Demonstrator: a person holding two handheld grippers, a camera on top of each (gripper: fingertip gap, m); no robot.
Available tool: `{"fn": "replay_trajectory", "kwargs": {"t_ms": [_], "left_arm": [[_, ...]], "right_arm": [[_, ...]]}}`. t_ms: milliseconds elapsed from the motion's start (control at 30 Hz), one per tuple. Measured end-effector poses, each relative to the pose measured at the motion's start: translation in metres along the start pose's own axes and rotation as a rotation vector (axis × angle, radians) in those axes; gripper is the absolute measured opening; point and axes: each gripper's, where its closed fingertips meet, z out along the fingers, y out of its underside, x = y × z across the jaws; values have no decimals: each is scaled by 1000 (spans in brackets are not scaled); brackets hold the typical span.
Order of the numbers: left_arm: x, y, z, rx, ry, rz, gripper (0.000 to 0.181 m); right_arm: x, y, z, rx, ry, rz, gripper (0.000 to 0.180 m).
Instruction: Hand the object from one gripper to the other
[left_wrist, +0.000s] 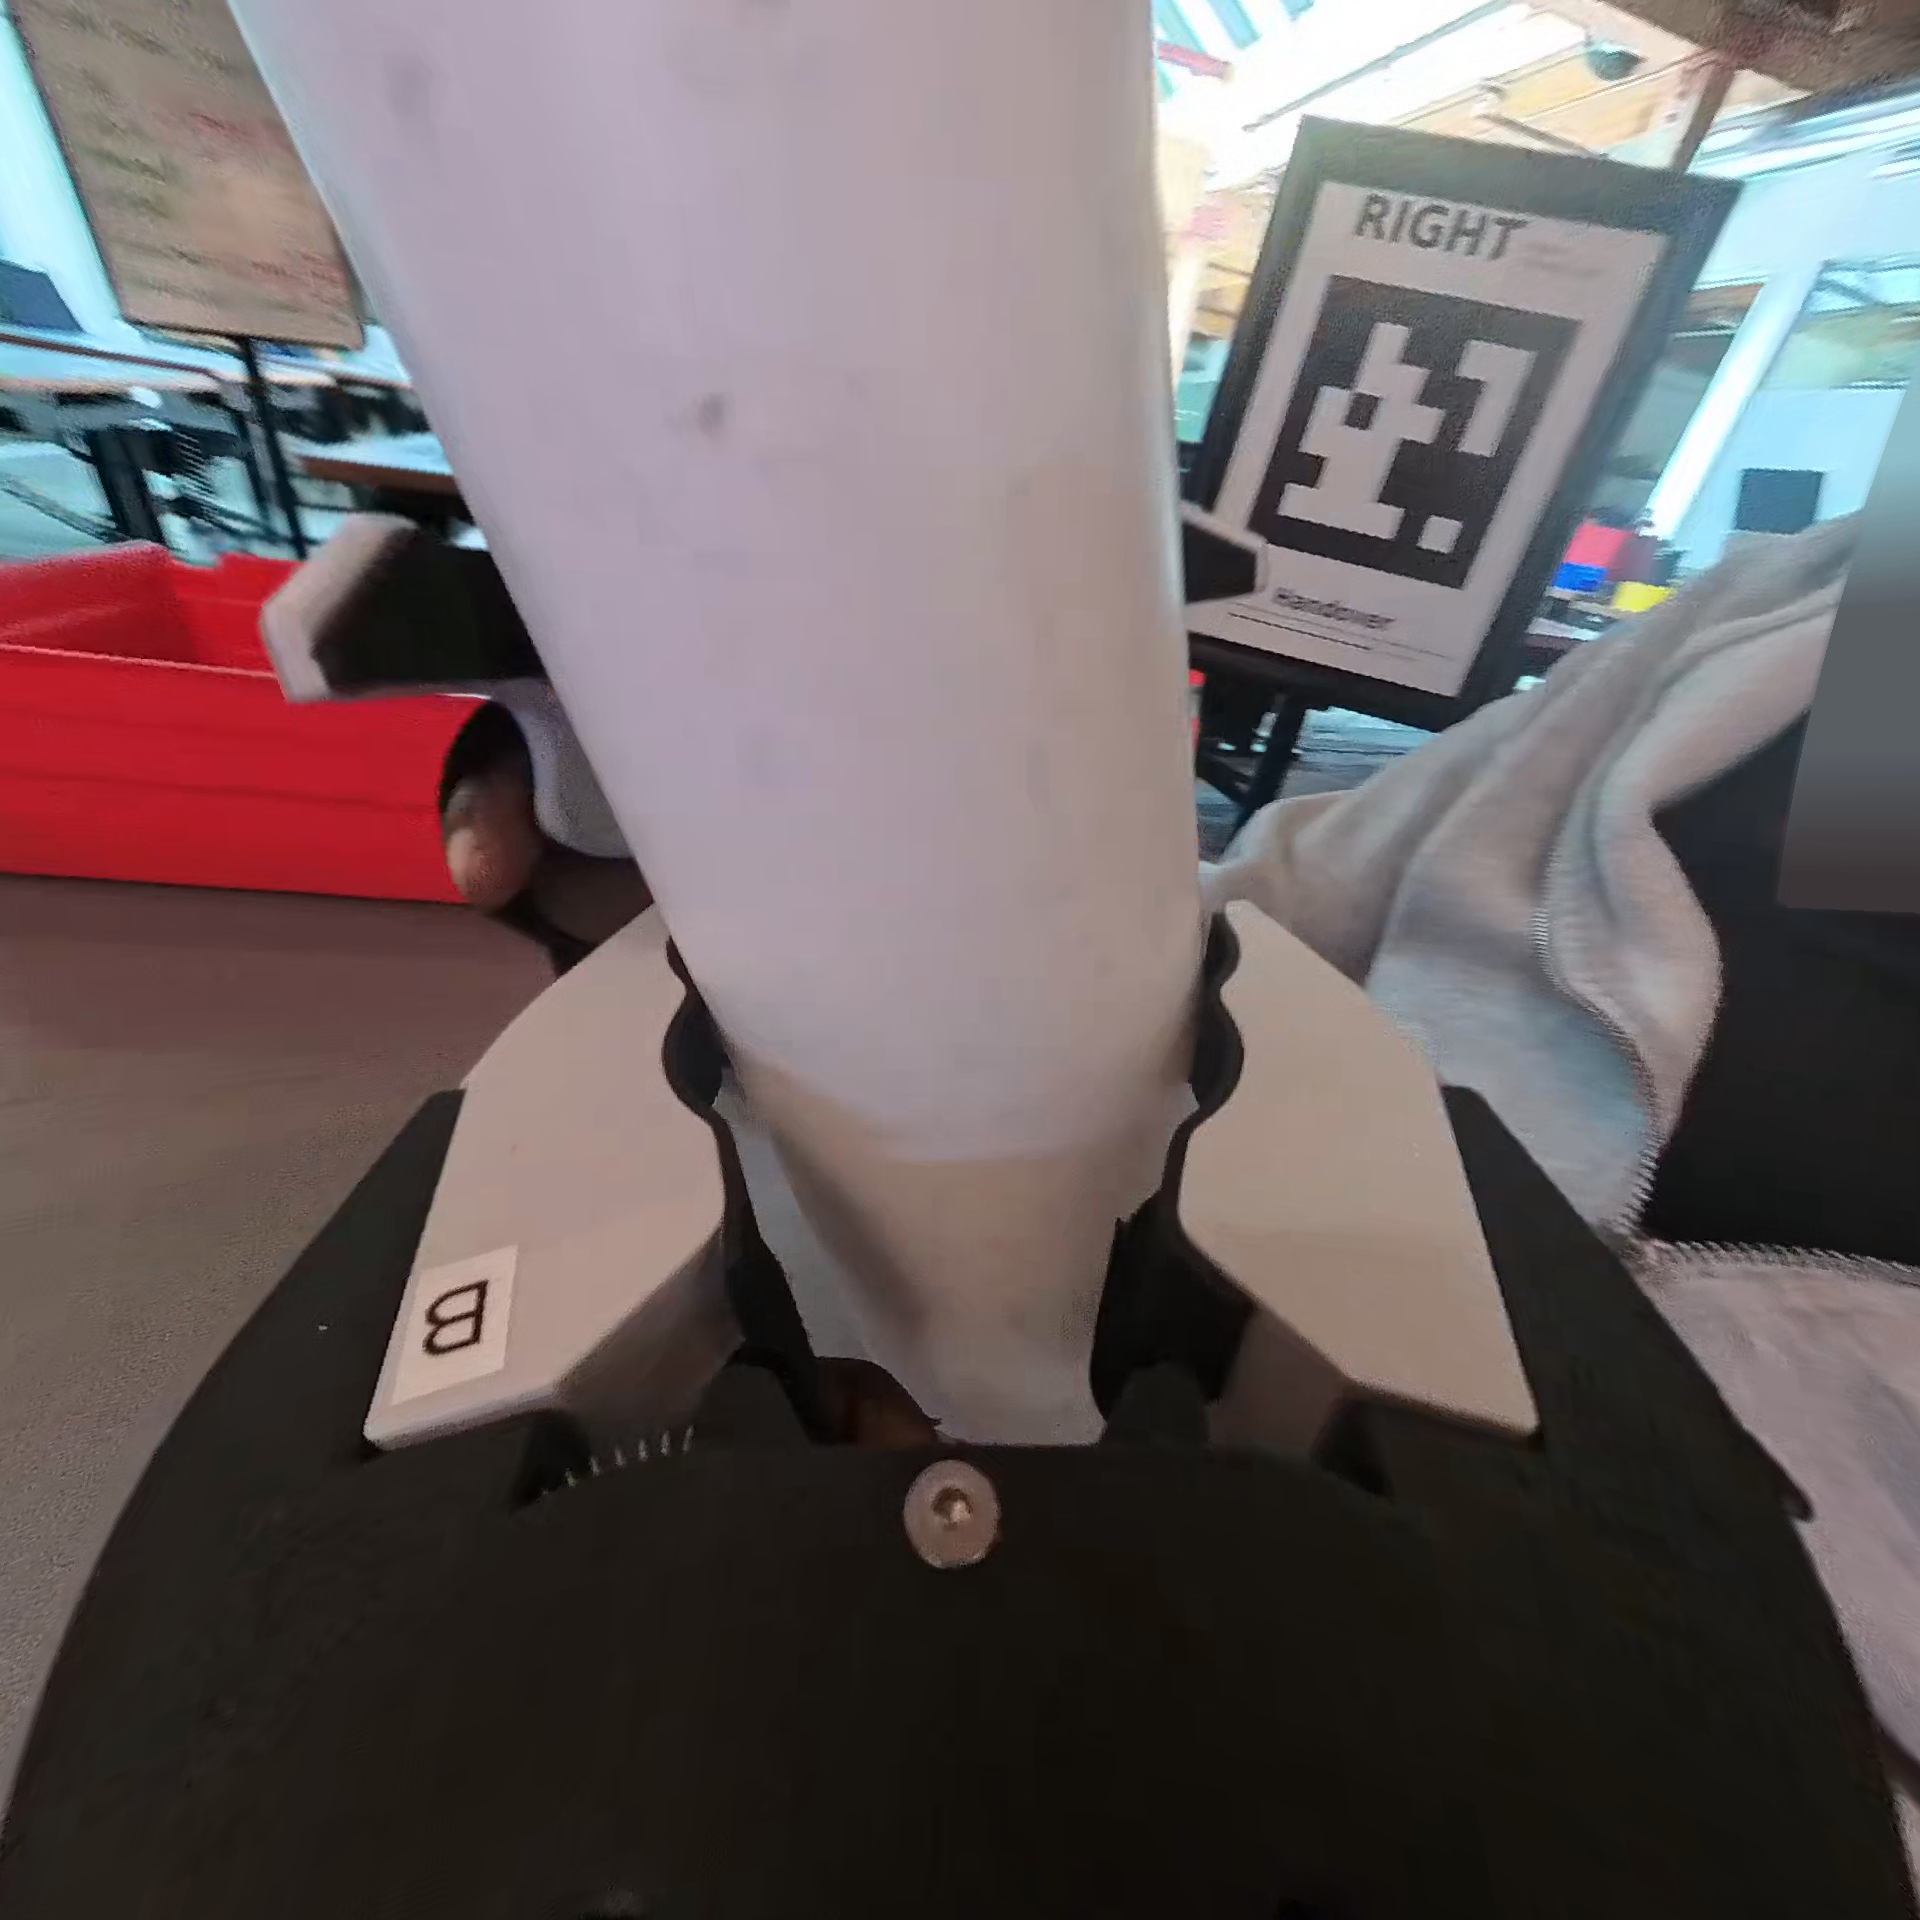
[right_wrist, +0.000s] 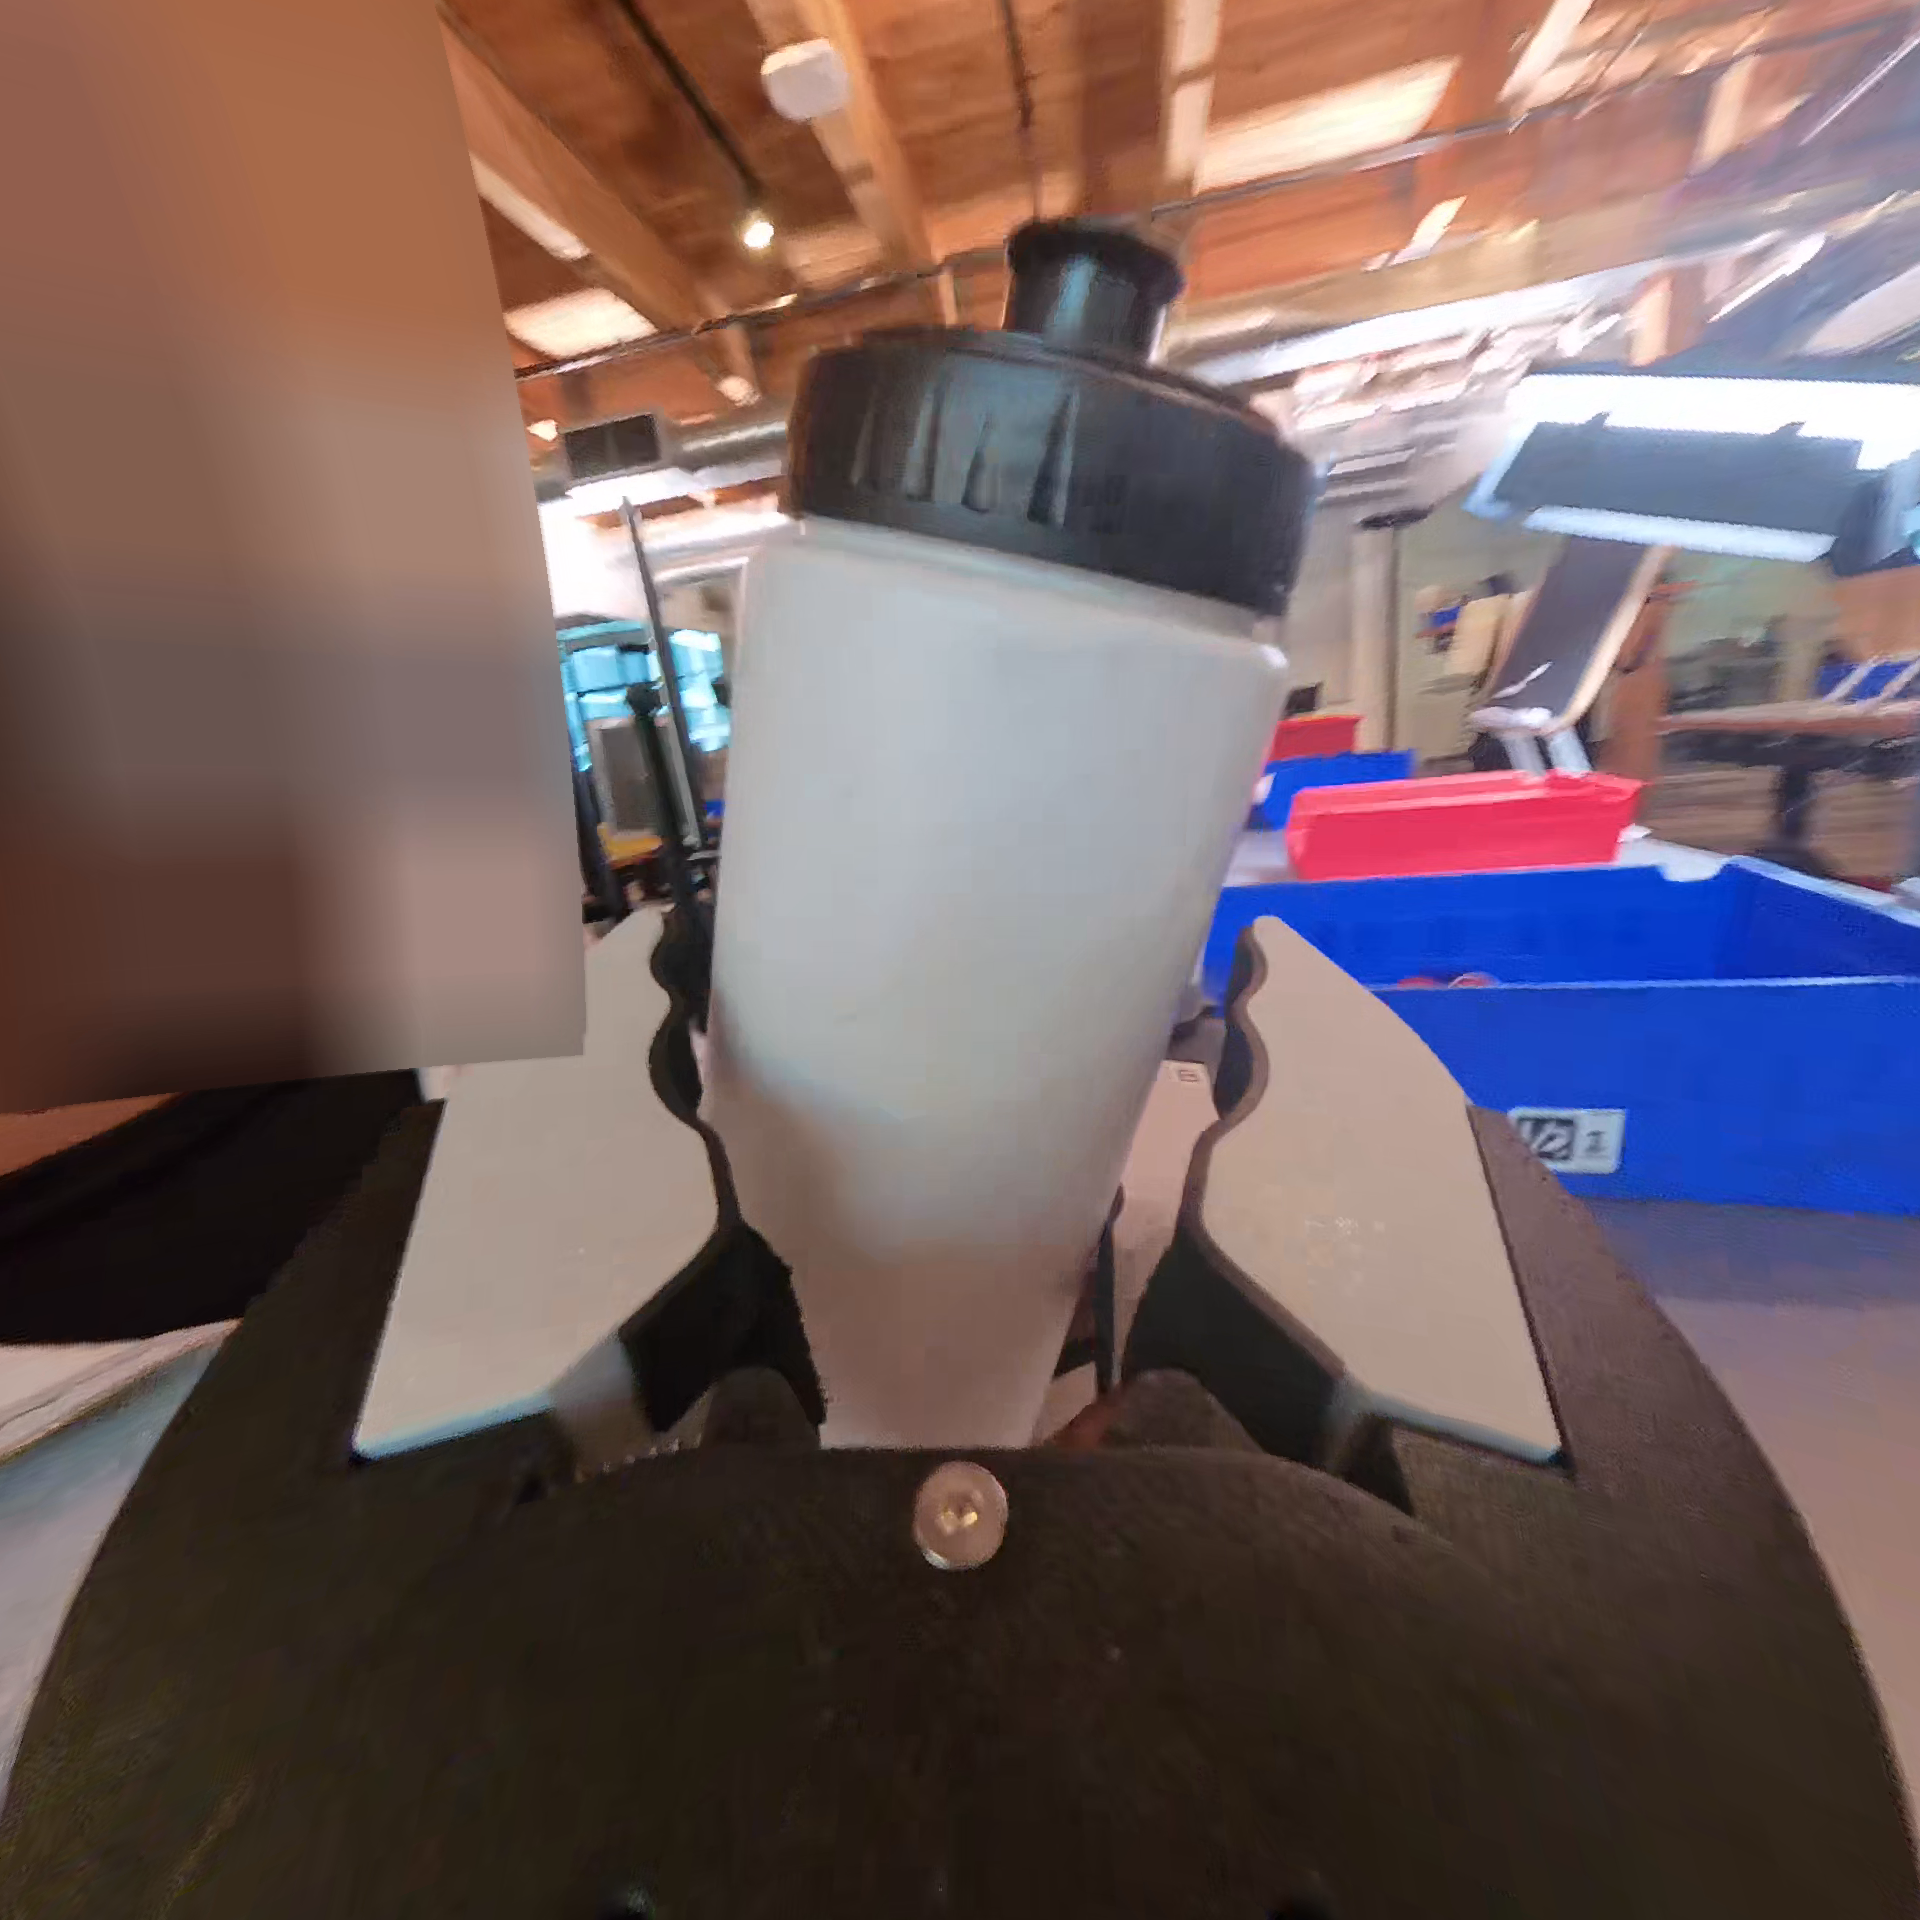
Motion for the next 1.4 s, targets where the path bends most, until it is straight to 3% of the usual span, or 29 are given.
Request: {"fn": "replay_trajectory", "kwargs": {"t_ms": [167,400,567,733,867,967,1100,1233,1400], "left_arm": [[-3,4,0,-29,-20,3,88],[-53,-1,-16,-52,-440,204,93],[-69,5,-20,-122,-606,321,93],[-60,2,-18,-86,-526,275,91],[-25,-6,-8,5,-230,140,90],[2,-5,-3,23,-4,11,91],[15,0,1,7,103,-56,91],[9,-2,0,15,65,-59,90],[-34,4,-7,-55,-273,123,103]], "right_arm": [[-6,7,1,-63,-29,-14,89],[33,5,-7,-100,349,-322,88],[44,5,-9,-71,441,-338,88],[39,1,-7,-28,393,-312,86],[19,-13,-8,78,199,-160,97],[7,-10,-7,47,53,-20,102],[-13,10,4,-70,-91,39,93],[-14,12,4,-99,-81,-6,90],[22,13,-1,-135,226,-213,89]]}}
